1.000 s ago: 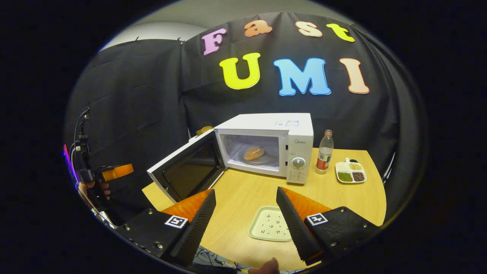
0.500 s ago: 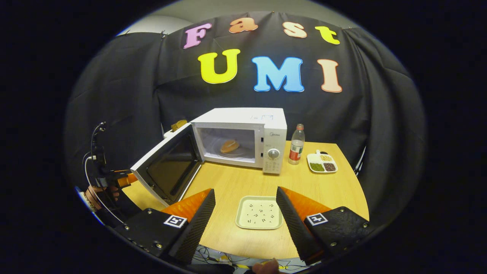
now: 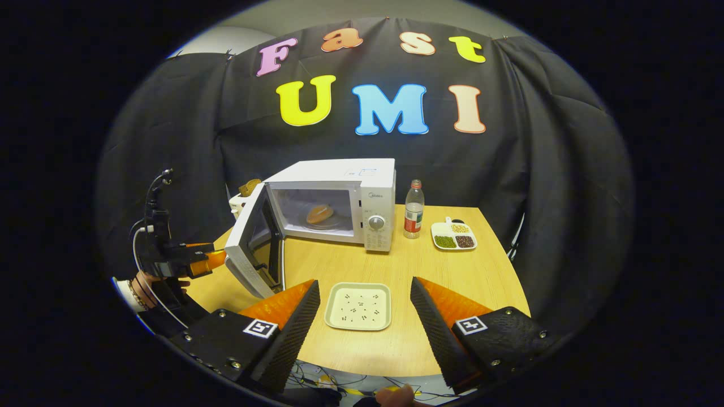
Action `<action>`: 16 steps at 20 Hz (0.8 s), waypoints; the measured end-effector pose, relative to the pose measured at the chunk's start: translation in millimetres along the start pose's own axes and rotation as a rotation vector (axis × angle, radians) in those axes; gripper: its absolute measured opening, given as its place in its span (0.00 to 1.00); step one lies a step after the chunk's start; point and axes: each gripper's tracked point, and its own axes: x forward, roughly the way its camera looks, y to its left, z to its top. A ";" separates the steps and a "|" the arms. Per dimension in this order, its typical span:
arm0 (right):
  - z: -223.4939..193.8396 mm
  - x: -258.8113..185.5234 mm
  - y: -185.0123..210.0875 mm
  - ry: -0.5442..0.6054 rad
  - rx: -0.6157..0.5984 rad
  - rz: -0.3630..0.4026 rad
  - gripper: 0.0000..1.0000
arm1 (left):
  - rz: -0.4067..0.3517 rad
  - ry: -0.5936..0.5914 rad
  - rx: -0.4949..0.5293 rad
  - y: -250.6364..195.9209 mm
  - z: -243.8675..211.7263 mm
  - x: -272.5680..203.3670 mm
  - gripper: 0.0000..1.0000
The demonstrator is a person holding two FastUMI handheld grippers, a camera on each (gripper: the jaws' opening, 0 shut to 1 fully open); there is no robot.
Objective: Open the microwave oven with the left hand, put the food in, and close the microwave oven.
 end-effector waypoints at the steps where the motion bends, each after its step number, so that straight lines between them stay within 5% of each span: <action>1: 6.0 -3.8 -11.9 -0.018 0.008 0.001 0.98 | 0.000 -0.003 0.010 -12.1 6.1 5.0 0.94; 7: 9.4 -14.1 -83.8 -0.050 0.010 0.018 0.98 | 0.038 -0.013 0.036 -74.4 36.9 30.7 0.88; 9: 4.6 -10.4 -101.5 -0.035 0.028 0.002 0.98 | 0.035 0.006 0.009 -91.2 40.6 44.4 0.99; 10: 0.8 -11.4 -106.4 -0.020 0.054 -0.007 0.98 | 0.019 0.006 -0.012 -100.0 45.9 53.0 0.89; 11: 5.3 -10.2 -106.1 -0.034 0.084 -0.014 0.99 | 0.000 0.000 -0.026 -109.3 51.6 61.9 0.99; 16: 0.9 10.9 -113.5 -0.011 0.156 -0.144 0.98 | -0.067 -0.023 -0.028 -127.5 78.8 118.2 0.93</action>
